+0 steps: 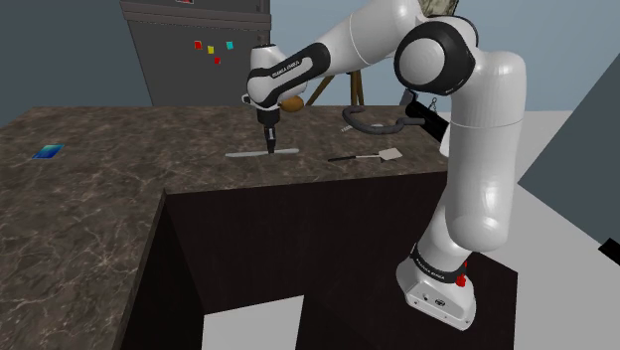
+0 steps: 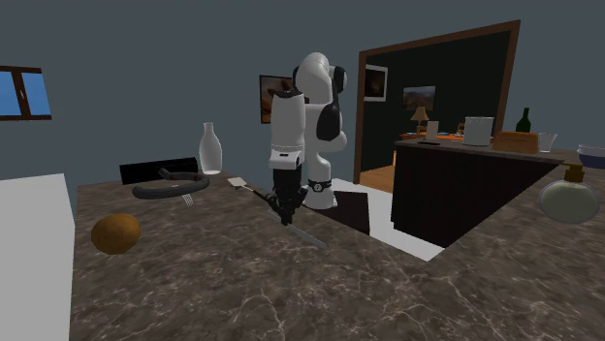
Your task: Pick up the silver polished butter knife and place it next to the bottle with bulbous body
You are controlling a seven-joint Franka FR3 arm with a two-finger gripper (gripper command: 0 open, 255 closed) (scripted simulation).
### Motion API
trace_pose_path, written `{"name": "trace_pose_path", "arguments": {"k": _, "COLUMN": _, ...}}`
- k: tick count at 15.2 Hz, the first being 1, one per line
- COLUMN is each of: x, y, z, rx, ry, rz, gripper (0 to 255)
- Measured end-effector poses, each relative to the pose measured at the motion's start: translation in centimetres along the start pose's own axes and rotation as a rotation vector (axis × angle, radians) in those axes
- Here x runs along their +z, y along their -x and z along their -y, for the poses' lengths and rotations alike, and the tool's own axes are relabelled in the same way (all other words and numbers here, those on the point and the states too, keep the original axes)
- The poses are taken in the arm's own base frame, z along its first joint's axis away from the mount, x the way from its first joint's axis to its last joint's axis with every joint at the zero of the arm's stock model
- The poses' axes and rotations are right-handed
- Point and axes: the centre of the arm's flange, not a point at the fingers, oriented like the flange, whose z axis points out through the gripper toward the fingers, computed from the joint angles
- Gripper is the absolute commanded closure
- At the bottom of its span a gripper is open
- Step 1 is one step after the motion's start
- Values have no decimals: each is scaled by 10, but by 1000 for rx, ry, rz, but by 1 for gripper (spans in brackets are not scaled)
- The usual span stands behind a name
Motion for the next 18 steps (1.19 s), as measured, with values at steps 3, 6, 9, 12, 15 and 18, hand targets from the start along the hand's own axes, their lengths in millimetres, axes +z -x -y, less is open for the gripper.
{"name": "trace_pose_path", "arguments": {"k": 3, "x": 0, "y": 0, "z": 0, "rx": 0, "ry": 0, "rz": 0, "gripper": 255}}
{"name": "trace_pose_path", "arguments": {"k": 6, "x": 0, "y": 0, "z": 0, "rx": 0, "ry": 0, "rz": 0, "gripper": 255}}
{"name": "trace_pose_path", "arguments": {"k": 9, "x": -11, "y": 0, "z": 0, "rx": 0, "ry": 0, "rz": 0, "gripper": 255}}
{"name": "trace_pose_path", "arguments": {"k": 12, "x": -27, "y": 1, "z": 1, "rx": 0, "ry": 0, "rz": 0, "gripper": 255}}
{"name": "trace_pose_path", "arguments": {"k": 15, "x": -41, "y": 2, "z": 1, "rx": 0, "ry": 0, "rz": 0, "gripper": 255}}
{"name": "trace_pose_path", "arguments": {"k": 18, "x": -58, "y": 3, "z": 0, "rx": 0, "ry": 0, "rz": 0, "gripper": 255}}
